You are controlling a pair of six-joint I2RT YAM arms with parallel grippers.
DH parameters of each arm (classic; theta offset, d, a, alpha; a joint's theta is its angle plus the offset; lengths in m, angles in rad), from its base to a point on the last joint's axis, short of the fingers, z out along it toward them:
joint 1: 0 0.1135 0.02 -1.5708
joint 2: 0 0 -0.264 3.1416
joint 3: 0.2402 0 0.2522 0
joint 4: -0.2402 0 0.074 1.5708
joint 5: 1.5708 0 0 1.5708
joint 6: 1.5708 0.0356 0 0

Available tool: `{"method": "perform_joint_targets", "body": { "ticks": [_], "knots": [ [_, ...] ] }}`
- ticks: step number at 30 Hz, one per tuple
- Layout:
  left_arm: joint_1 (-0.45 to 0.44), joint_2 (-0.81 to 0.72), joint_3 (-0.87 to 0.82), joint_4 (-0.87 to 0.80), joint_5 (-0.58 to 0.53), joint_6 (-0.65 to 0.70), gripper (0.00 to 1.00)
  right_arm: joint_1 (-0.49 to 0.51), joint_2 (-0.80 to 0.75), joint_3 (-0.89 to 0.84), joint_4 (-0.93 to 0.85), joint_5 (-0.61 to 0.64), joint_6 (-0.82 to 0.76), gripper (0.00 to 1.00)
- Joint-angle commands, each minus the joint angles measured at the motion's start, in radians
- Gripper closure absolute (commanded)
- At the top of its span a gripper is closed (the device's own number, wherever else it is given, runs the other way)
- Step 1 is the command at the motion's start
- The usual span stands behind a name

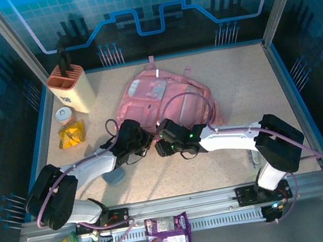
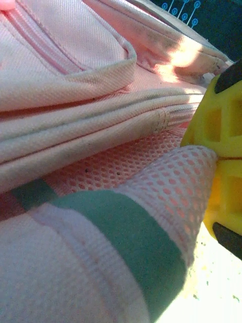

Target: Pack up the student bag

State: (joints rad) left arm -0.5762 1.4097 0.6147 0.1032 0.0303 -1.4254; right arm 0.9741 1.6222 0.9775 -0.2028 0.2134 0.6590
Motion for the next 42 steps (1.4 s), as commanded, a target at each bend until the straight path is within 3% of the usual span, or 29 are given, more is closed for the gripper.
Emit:
{"method": "perform_joint_targets", "body": {
  "ticks": [1,13,24,37,42],
  "knots": [
    [-0.039,-0.028,0.045,0.075,0.040,-0.033,1.00,-0.013,0.025,0.013,0.036,0.044,-0.004,0.52],
    [-0.073,-0.017,0.056,0.094,0.036,-0.067,1.00,-0.077,0.079,0.042,0.098,0.002,0.011,0.65],
    [-0.069,-0.029,0.046,0.070,0.011,-0.065,1.00,-0.037,-0.019,-0.076,0.092,-0.055,0.021,0.64],
    [-0.073,-0.053,0.044,0.068,0.005,-0.069,1.00,-0.031,0.072,-0.041,0.146,0.026,-0.001,0.64],
    [-0.076,-0.063,0.042,0.056,0.000,-0.064,1.00,-0.030,0.115,0.003,0.150,0.061,-0.031,0.70]
  ]
}}
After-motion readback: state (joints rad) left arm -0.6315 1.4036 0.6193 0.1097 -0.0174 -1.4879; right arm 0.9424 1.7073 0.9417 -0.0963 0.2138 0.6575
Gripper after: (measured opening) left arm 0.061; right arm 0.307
